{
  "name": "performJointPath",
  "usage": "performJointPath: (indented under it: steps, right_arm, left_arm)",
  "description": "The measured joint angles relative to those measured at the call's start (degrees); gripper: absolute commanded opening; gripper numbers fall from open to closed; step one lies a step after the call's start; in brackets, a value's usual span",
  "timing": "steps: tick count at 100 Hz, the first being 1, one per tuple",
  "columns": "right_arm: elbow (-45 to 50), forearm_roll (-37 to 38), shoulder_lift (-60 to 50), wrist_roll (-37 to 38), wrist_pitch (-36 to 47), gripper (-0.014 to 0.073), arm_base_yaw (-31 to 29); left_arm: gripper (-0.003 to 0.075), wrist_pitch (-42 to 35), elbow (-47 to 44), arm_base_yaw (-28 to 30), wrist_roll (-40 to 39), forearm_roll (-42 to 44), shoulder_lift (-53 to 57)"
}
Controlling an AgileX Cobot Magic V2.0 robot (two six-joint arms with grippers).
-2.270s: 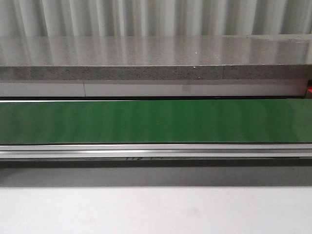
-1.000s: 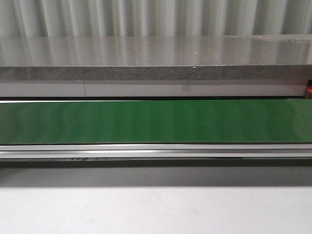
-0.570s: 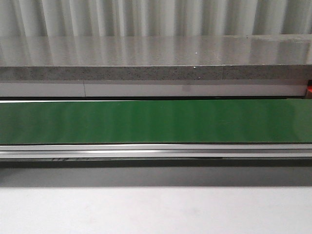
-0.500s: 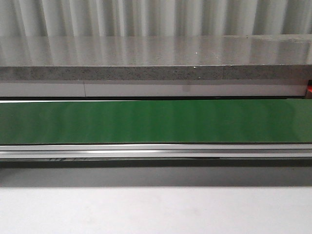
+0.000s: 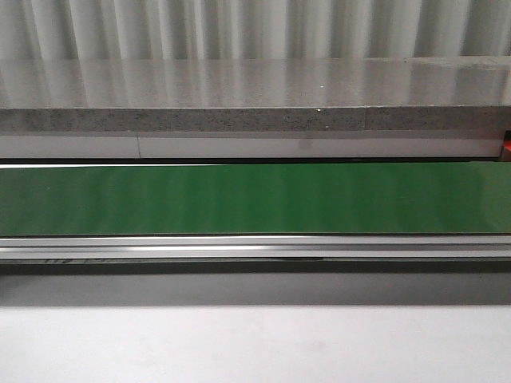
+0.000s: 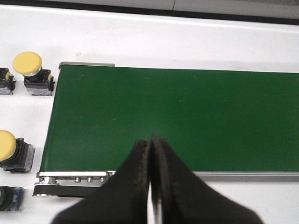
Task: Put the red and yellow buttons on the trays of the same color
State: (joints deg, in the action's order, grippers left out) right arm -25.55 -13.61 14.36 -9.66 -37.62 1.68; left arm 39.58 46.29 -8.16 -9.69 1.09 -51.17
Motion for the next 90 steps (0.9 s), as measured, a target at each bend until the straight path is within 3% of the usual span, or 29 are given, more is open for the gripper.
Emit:
performJointPath:
  steps: [21, 28, 50, 90]
  right_arm:
    - [0.00, 0.00, 0.00, 0.00, 0.00, -0.0066, 0.00]
    - [0.00, 0.00, 0.00, 0.00, 0.00, -0.0066, 0.00]
    - [0.00, 0.00, 0.00, 0.00, -0.10, -0.0066, 0.00]
    - [0.00, 0.00, 0.00, 0.00, -0.10, -0.0066, 0.00]
  left_arm:
    - [0.0424, 0.08, 4.10, 4.48, -0.72, 1.02, -7.99]
    - [0.0503, 0.08, 5.42, 7.02, -0.72, 1.02, -9.95]
    - [0.0512, 4.18, 10.41, 15.26, -0.72, 1.15, -16.33]
    - [0.0512, 24.35, 22.26, 24.48, -0.72, 1.15, -33.44]
